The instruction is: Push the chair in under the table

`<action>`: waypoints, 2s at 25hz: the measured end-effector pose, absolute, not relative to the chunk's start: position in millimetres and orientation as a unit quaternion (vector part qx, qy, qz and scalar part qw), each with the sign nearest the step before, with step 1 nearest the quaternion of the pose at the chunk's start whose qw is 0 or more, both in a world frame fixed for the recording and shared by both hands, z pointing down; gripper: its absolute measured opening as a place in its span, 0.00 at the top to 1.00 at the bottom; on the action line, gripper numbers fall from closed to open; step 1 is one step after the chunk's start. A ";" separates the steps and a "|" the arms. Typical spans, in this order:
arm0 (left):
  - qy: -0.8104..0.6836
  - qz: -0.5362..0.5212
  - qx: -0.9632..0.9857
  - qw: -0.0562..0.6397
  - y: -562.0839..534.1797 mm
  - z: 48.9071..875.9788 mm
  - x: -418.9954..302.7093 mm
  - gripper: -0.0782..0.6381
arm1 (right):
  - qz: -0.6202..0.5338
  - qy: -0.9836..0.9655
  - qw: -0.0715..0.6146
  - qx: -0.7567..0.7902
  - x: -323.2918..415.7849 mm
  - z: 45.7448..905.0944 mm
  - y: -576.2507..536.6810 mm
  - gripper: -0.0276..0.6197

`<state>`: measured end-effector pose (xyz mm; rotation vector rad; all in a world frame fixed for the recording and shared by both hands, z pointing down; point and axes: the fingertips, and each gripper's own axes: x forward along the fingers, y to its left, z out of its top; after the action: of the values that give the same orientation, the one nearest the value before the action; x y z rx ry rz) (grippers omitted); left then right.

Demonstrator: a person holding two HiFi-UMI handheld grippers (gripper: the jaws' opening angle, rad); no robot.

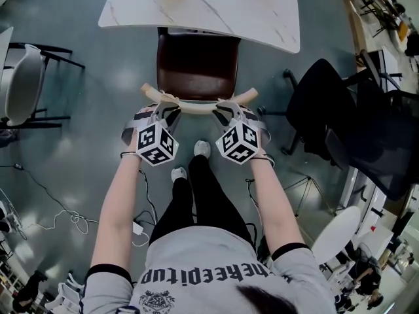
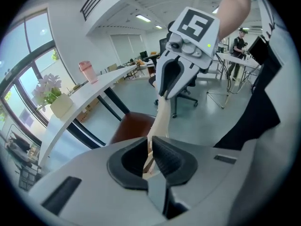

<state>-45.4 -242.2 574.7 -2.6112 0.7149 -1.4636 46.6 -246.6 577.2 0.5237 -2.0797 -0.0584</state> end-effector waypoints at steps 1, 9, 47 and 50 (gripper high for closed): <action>0.235 -0.471 -0.850 0.031 -239.7 572.5 -44.3 0.84 | -0.019 -0.853 0.472 0.221 46.4 573.2 -245.9 0.92; 0.274 -0.397 -0.876 -0.010 -219.5 539.5 -35.2 0.87 | 0.035 -0.877 0.407 0.254 31.2 539.1 -219.6 0.94; 0.310 -0.046 -0.949 -0.025 -86.1 283.4 -42.0 0.87 | 0.036 -0.924 0.084 0.371 -24.9 292.8 -79.6 0.94; 0.315 -0.038 -0.948 -0.019 -78.1 277.3 -46.4 0.87 | 0.042 -0.927 0.070 0.367 -27.2 286.8 -72.6 0.94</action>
<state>-46.4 -78.1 277.3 -3.0155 1.0028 -0.1196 -27.2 -72.6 286.8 1.1047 -2.7876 0.1262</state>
